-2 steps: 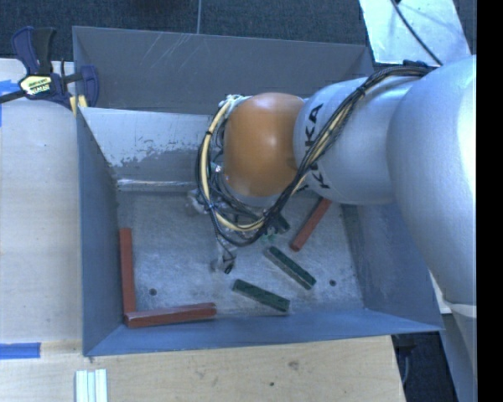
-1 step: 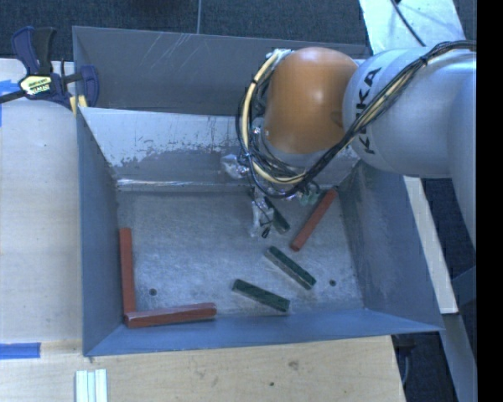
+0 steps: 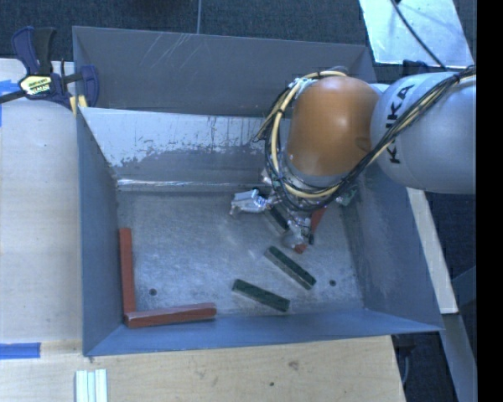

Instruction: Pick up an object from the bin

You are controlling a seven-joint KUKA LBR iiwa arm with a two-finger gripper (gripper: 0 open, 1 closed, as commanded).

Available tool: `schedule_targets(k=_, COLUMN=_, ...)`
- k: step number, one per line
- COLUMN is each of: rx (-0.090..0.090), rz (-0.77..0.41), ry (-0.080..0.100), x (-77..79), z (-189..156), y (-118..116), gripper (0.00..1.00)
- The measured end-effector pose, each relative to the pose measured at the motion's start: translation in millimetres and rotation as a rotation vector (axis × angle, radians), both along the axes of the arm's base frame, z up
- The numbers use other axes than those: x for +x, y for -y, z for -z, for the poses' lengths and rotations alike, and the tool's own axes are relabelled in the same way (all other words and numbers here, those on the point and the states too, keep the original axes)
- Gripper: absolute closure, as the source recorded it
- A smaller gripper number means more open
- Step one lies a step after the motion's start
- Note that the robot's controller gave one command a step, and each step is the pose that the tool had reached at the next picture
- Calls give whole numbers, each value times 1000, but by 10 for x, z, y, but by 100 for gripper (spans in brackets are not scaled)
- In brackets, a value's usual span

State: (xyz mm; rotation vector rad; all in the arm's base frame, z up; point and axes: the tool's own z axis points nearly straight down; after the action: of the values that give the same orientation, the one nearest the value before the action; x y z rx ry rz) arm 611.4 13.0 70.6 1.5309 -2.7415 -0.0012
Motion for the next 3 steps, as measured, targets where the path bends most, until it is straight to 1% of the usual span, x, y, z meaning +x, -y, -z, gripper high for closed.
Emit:
schedule_targets(k=1, rx=0, rz=-109, ry=6, x=-216, z=-166, y=1355, gripper=0)
schedule_targets(k=2, rx=13, rz=-932, ry=8, x=-26, z=-38, y=1226, gripper=0)
schedule_targets(k=3, rx=8, rz=-927, ry=1, x=-48, z=4, y=1289, gripper=100)
